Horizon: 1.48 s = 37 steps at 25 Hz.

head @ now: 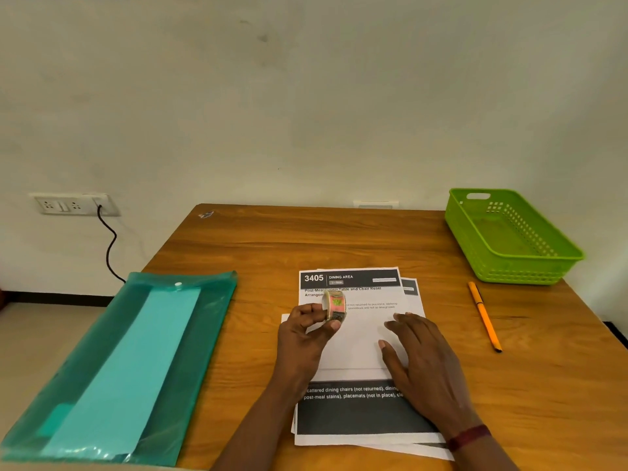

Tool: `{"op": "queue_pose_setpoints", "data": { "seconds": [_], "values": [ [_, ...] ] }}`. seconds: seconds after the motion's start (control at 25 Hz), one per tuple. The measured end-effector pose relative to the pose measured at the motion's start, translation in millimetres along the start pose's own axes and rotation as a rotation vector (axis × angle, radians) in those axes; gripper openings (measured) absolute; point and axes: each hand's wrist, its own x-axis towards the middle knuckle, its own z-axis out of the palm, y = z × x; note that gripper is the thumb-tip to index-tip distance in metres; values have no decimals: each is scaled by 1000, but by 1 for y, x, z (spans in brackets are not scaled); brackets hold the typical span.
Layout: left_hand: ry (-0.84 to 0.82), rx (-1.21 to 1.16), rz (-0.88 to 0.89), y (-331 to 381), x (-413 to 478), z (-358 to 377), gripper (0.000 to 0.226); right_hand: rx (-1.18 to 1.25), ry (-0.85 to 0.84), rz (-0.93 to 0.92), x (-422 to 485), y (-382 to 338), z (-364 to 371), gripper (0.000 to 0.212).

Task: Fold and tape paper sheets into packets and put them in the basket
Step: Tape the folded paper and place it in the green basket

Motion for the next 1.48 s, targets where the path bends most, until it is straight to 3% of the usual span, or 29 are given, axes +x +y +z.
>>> {"op": "queue_pose_setpoints", "data": {
  "seconds": [0.16,0.28,0.44,0.52,1.04,1.28,1.48],
  "values": [
    [16,-62,-11,-3,-1,-1,37,28,28,-27,0,1,-1,35],
    [-36,-27,4,-2,0,-2,31,90,50,-66,9,-7,-7,33],
    [-67,107,68,1,-3,-1,16,596,77,100,29,-35,-10,26],
    [-78,163,105,3,-5,1,15,686,112,79,32,-41,-2,25],
    [-174,368,241,2,-6,5,10,675,212,141,21,-36,21,35],
    [-163,379,212,2,-7,6,14,762,188,199,23,-34,17,14],
    [-233,439,214,0,-6,6,24,668,143,200,22,-33,25,14]
  ]
}}
